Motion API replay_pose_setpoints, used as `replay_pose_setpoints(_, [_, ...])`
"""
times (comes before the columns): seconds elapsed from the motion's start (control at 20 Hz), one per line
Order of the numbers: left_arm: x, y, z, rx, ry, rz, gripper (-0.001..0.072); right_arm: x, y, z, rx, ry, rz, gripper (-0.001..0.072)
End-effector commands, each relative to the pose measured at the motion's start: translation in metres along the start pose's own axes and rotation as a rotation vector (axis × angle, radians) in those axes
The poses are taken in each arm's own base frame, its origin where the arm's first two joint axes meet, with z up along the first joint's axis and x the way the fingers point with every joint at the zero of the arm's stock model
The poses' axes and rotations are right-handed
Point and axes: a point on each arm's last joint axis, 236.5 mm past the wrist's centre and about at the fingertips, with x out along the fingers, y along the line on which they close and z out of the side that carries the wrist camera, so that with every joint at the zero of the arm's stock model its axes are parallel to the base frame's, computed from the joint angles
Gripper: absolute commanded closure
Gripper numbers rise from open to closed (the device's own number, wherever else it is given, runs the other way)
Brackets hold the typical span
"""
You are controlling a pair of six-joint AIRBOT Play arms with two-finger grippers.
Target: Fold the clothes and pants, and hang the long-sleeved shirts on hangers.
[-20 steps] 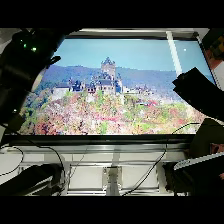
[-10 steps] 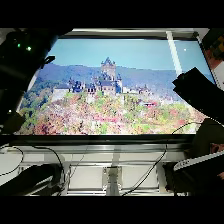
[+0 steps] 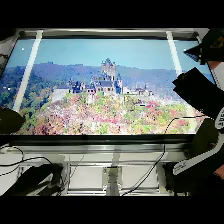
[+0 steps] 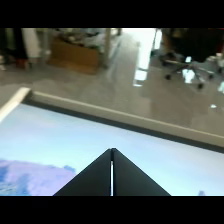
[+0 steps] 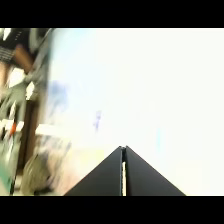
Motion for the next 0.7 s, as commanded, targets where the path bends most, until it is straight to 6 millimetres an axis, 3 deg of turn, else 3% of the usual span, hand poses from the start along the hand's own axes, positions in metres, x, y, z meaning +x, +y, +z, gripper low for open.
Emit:
replay_pose_setpoints(0.0, [-0.022, 0.043, 0.0, 0.029, 0.047, 0.076, 0.0698, 0.033, 0.084, -0.014, -0.113, 0.024, 0.085, 0.0681])
replay_pose_setpoints(0.15, [-0.022, 0.05, -0.008, 0.024, 0.089, 0.058, 0.0698, 0.024, 0.132, -0.021, -0.162, 0.008, 0.087, 0.0681])
replay_pose_setpoints(0.3, [-0.02, 0.058, -0.008, 0.029, 0.091, 0.081, 0.0695, 0.006, 0.156, -0.023, -0.228, -0.022, 0.06, 0.0679])
replay_pose_setpoints(0.5, [-0.02, 0.061, -0.007, 0.043, 0.085, 0.095, 0.0696, -0.005, 0.172, -0.025, -0.261, -0.041, 0.06, 0.0676])
replay_pose_setpoints(0.65, [-0.02, 0.061, -0.007, 0.043, 0.085, 0.095, 0.0695, -0.006, 0.172, -0.025, -0.262, -0.043, 0.06, 0.0676])
